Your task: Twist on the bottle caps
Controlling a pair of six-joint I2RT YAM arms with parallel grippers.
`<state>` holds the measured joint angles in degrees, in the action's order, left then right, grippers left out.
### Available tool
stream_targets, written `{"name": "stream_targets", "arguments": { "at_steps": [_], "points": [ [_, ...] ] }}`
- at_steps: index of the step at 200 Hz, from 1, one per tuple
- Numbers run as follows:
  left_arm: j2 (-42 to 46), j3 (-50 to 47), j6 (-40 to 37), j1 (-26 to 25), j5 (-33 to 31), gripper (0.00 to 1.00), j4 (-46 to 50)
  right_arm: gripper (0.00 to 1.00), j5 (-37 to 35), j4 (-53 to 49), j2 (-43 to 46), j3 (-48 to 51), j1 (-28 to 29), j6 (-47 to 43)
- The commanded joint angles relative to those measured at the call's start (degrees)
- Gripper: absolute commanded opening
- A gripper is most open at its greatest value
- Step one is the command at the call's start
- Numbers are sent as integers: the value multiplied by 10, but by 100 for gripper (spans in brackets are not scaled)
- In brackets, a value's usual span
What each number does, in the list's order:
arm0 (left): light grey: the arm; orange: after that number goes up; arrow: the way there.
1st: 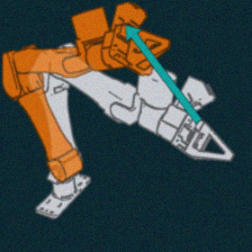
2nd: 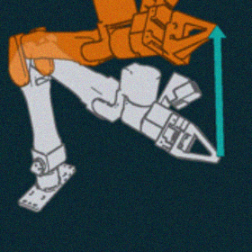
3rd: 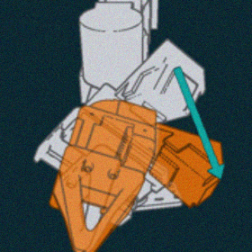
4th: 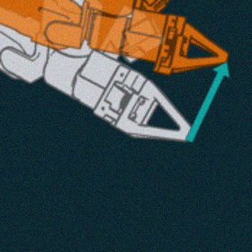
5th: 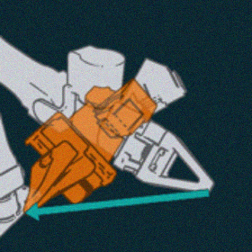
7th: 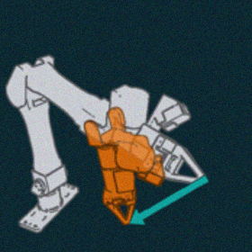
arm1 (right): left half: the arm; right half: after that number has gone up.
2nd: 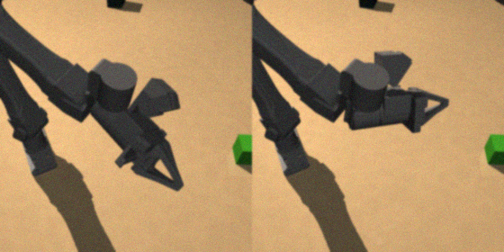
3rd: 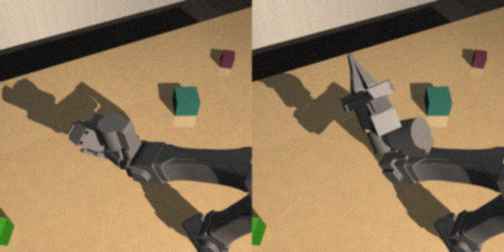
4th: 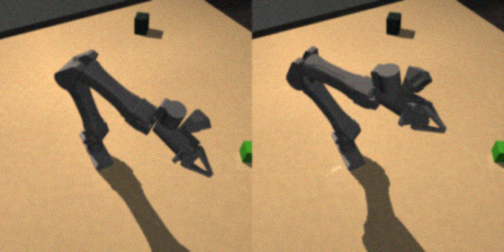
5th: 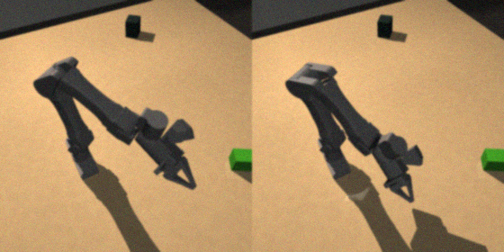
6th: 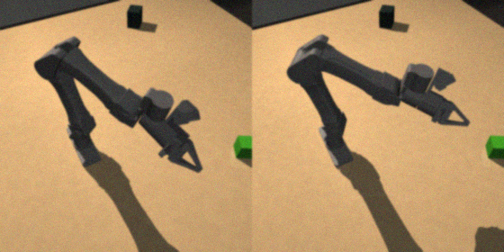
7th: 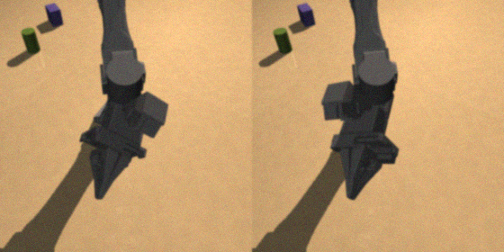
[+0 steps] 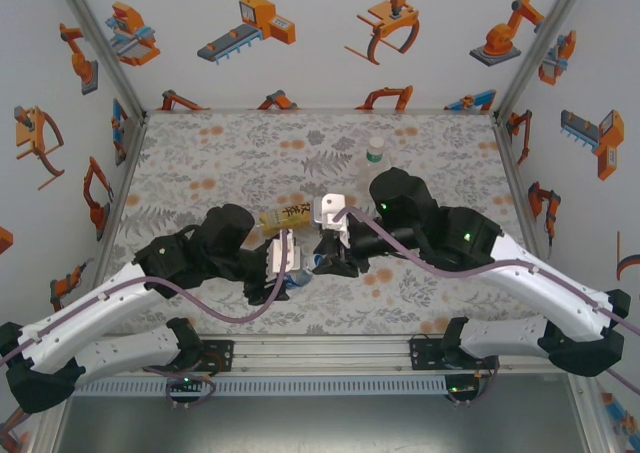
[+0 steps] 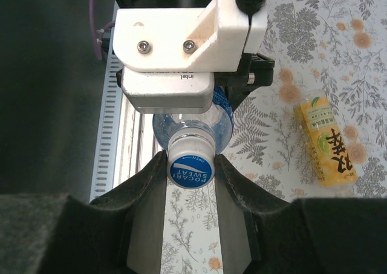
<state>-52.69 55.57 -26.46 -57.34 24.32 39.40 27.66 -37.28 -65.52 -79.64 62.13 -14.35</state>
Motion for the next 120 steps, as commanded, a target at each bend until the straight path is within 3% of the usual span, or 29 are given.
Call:
{"name": "stream_targets", "arguments": {
  "at_steps": [1,43,96,120],
  "points": [
    [5,17,-4,-6,6,0,-28,0,-7,10,-4,-5,5,27],
    [15,-1,7,-6,-13,0,-62,0,-58,45,6,24,5,202],
    [11,-4,9,-7,-32,0,-81,0,-190,27,4,45,5,542],
    [14,-11,11,-9,-42,0,-99,7,-223,9,0,57,4,713]
  ]
}}
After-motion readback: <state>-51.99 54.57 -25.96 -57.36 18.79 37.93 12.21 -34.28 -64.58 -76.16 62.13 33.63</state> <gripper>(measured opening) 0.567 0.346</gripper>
